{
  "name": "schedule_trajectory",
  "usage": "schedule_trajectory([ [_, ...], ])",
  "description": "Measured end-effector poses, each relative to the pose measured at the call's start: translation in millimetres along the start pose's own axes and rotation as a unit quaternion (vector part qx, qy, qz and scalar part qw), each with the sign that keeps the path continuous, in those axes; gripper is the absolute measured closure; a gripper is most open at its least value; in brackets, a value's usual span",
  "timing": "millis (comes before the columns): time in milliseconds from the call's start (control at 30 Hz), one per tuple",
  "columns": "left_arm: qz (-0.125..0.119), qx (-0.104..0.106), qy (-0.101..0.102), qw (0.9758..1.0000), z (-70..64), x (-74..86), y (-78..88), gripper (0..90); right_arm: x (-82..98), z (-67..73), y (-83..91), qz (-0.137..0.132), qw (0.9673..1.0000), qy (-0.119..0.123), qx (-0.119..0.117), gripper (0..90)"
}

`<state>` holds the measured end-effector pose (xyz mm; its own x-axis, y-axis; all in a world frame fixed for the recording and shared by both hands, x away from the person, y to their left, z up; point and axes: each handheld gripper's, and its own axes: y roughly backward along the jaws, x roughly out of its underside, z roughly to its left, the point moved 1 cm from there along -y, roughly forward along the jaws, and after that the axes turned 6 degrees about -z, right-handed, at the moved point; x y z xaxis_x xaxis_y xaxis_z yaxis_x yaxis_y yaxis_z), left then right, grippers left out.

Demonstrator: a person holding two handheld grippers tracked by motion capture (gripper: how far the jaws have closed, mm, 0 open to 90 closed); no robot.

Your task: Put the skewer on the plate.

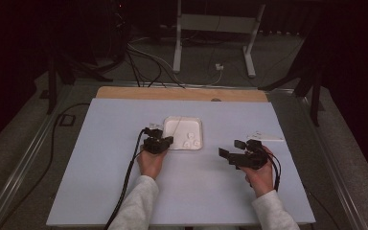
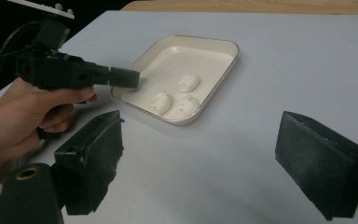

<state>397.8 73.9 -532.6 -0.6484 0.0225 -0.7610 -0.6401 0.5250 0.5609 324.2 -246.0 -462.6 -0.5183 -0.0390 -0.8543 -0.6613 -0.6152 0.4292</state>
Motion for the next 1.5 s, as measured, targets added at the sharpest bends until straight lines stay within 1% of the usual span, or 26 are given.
schedule_trajectory([
  [100,0.003,-0.005,0.002,1.0000,2.0,1.8,-0.8,88.4,-0.3,0.5,0.4,-0.002,1.0000,0.001,-0.002,15.2],
  [200,0.001,-0.002,0.003,1.0000,1.9,2.0,-0.6,86.8,-0.2,0.0,0.4,-0.002,1.0000,0.001,-0.001,15.2],
  [333,-0.005,0.007,0.002,1.0000,0.5,1.4,0.6,74.2,-0.2,0.7,0.4,-0.002,1.0000,0.001,-0.003,15.2],
  [433,-0.015,0.021,0.002,0.9997,0.1,-0.3,3.0,64.4,-0.1,1.0,0.4,-0.003,1.0000,0.002,-0.004,15.2],
  [600,-0.037,0.047,0.011,0.9981,0.6,-4.7,9.8,50.3,0.0,1.8,0.2,-0.003,1.0000,0.005,-0.006,15.1],
  [700,-0.043,0.054,0.010,0.9976,0.8,-8.4,15.3,39.5,0.1,2.9,0.1,-0.005,0.9999,0.007,-0.009,15.1],
  [833,-0.055,0.056,-0.004,0.9969,-0.8,-12.3,24.9,30.6,0.4,4.4,-0.2,-0.005,0.9999,0.011,-0.012,15.1],
  [900,-0.062,0.059,-0.009,0.9963,-1.3,-14.3,30.6,26.3,0.5,5.1,-0.2,-0.006,0.9998,0.016,-0.012,15.1],
  [967,-0.069,0.060,-0.018,0.9957,-2.0,-16.6,37.2,22.1,0.6,5.8,0.0,-0.007,0.9997,0.019,-0.013,15.1],
  [1067,-0.076,0.057,-0.031,0.9950,-3.0,-19.5,48.8,18.0,1.2,7.1,0.3,-0.010,0.9994,0.028,-0.016,15.0],
  [1133,-0.082,0.060,-0.044,0.9939,-4.2,-21.2,57.7,16.6,1.8,8.1,0.2,-0.010,0.9992,0.034,-0.020,14.8],
  [1333,-0.101,0.062,-0.069,0.9906,-5.9,-25.7,85.7,9.3,3.1,9.7,1.3,-0.015,0.9986,0.045,-0.025,13.0],
  [1433,-0.108,0.063,-0.085,0.9885,-4.7,-26.2,98.8,3.4,3.9,10.3,4.0,-0.020,0.9981,0.052,-0.025,11.9],
  [1500,-0.114,0.060,-0.100,0.9866,-3.6,-25.7,107.3,2.0,4.4,10.4,5.9,-0.022,0.9978,0.056,-0.026,11.6],
])
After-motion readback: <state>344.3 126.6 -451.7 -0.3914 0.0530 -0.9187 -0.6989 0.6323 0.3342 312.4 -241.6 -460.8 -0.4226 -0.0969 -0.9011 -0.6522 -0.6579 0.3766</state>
